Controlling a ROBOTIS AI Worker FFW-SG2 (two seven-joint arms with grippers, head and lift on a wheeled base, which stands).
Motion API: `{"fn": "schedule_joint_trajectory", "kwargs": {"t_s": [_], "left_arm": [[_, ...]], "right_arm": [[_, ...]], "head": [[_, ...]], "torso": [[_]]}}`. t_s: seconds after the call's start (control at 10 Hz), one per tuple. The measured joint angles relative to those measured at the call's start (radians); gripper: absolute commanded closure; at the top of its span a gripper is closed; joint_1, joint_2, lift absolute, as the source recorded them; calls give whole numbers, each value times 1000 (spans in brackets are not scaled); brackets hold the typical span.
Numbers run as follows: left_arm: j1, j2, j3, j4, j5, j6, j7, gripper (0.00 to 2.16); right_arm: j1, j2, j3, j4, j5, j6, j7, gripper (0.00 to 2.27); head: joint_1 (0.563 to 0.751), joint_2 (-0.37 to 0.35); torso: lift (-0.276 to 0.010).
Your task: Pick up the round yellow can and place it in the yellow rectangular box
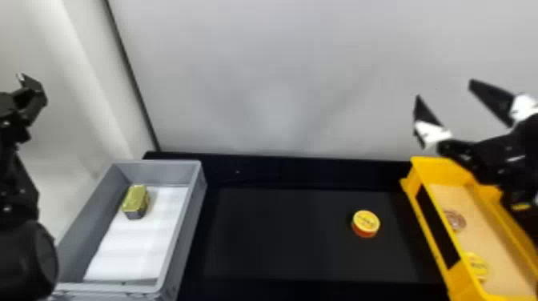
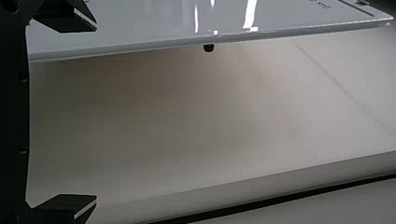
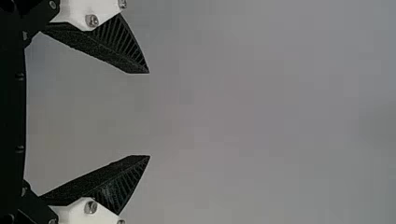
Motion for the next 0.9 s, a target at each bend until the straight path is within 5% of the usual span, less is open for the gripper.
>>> {"fn": "schedule_joint_trajectory", "kwargs": {"t_s": [0.4,0.9], "left_arm": [[-2,0,6,6,0,0,-11,1],[-2,0,23,1,0,0,-25,1]], "right_arm": [[88,7,141,10,1,89,9,157],[200,12,176,55,-47,143,-60,163]], "head": [[694,14],[694,14]], "torso": [[-61],[-61]]}}
